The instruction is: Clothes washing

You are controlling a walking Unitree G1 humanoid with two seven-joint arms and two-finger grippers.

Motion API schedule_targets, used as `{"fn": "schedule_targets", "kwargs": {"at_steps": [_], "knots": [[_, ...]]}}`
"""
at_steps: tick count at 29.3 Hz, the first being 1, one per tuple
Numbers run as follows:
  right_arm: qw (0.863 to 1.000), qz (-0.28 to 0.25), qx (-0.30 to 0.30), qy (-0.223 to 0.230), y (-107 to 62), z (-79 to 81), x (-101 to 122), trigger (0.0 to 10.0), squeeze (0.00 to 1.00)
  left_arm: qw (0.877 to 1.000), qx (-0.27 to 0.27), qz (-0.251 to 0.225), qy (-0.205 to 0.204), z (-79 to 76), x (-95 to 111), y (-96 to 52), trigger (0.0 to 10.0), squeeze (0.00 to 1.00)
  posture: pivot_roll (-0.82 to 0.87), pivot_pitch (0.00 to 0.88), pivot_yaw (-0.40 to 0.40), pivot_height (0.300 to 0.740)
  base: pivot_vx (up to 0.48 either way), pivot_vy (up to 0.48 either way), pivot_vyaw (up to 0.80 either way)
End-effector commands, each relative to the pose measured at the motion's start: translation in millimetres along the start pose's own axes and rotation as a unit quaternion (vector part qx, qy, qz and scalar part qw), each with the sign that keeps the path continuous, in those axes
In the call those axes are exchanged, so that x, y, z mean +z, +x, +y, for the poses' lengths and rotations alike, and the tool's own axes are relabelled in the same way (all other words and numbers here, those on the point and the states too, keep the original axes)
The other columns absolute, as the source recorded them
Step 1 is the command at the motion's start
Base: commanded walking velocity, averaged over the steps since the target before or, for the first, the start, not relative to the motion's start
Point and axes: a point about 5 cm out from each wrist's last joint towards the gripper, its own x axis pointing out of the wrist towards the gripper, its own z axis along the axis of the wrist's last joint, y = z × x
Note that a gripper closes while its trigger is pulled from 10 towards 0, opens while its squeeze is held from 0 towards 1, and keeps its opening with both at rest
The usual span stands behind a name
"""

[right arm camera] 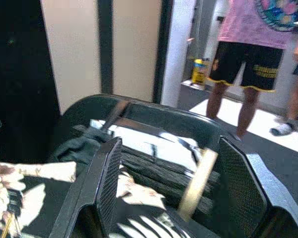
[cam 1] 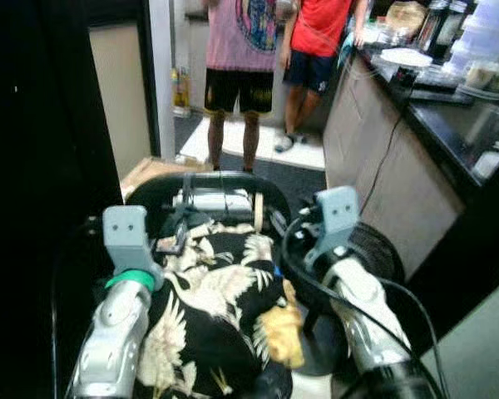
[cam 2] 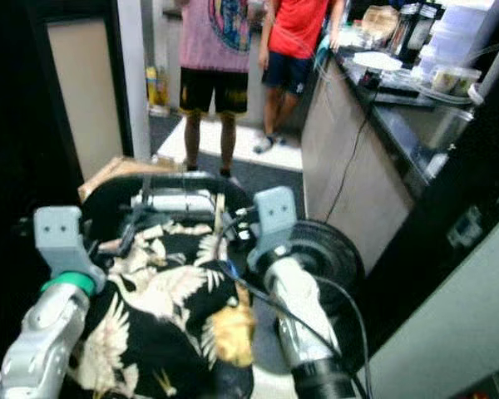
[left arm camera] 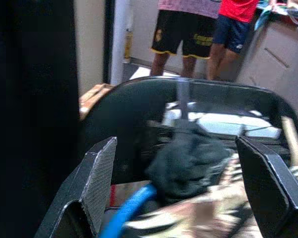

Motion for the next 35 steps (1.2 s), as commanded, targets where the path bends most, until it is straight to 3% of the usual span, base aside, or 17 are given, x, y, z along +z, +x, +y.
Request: {"fn": "schedule_targets", "kwargs": {"at_steps": [1, 4, 12, 18, 20, 22, 27, 29, 34, 35], "knots": [[1.0, 0.01, -0.008, 0.005, -3.5, -4.6, -4.7, 10.0, 0.0, 1.0, -0.02, 0.006, -0.003, -3.9, -1.5, -1.7, 10.0, 0.0, 0.01, 0.039, -0.019, 0.74, 0.0, 0.0, 0.0], [1.0, 0.015, -0.012, 0.004, -3.0, -6.0, -6.3, 10.0, 0.0, 0.998, -0.026, 0.05, 0.021, 0.8, -7.4, -0.4, 10.0, 0.0, 0.0, 0.042, -0.021, 0.74, 0.0, 0.0, 0.0], [1.0, 0.018, -0.011, 0.003, -3.2, -6.9, -6.5, 10.0, 0.0, 0.998, -0.026, 0.051, 0.02, 4.9, -0.5, 3.4, 10.0, 0.0, 0.0, 0.045, -0.022, 0.74, 0.0, 0.0, 0.0], [0.999, 0.03, -0.019, -0.008, -8.5, -13.9, -11.7, 10.0, 0.0, 0.997, -0.051, 0.044, 0.049, -2.8, 1.3, 7.9, 10.0, 0.0, 0.0, 0.04, -0.015, 0.74, 0.0, 0.0, 0.0], [0.999, 0.034, -0.03, -0.004, -11.0, -17.4, -14.6, 10.0, 0.0, 0.996, -0.059, 0.044, 0.058, -5.6, 1.2, 8.5, 10.0, 0.0, 0.01, 0.04, 0.002, 0.74, 0.0, 0.0, 0.0], [0.998, 0.035, -0.055, 0.006, -16.3, -18.8, -20.0, 10.0, 0.0, 0.993, -0.076, 0.057, 0.074, -2.8, 2.0, 9.4, 10.0, 0.0, 0.04, 0.043, 0.084, 0.74, 0.0, 0.0, 0.0], [0.997, 0.033, -0.069, 0.014, -20.0, -18.2, -22.9, 10.0, 0.0, 0.99, -0.088, 0.072, 0.086, 1.4, 2.8, 9.9, 10.0, 0.0, 0.04, 0.044, 0.09, 0.74, 0.0, 0.0, 0.0], [0.996, 0.033, -0.079, 0.016, -22.0, -18.2, -24.9, 10.0, 0.0, 0.987, -0.092, 0.091, 0.099, 5.3, 0.8, 11.6, 10.0, 0.0, 0.04, 0.044, 0.125, 0.74, 0.0, 0.0, 0.0], [0.996, 0.033, -0.087, 0.015, -25.0, -20.5, -26.0, 10.0, 0.0, 0.979, -0.108, 0.132, 0.11, 5.3, -7.3, 13.0, 10.0, 0.0, 0.04, 0.045, 0.129, 0.74, 0.0, 0.0, 0.0], [0.995, 0.034, -0.088, 0.014, -25.8, -21.2, -25.9, 10.0, 0.0, 0.976, -0.117, 0.147, 0.112, 4.2, -11.0, 12.0, 10.0, 0.98, 0.03, 0.043, 0.128, 0.74, 0.0, 0.0, 0.0]]}}
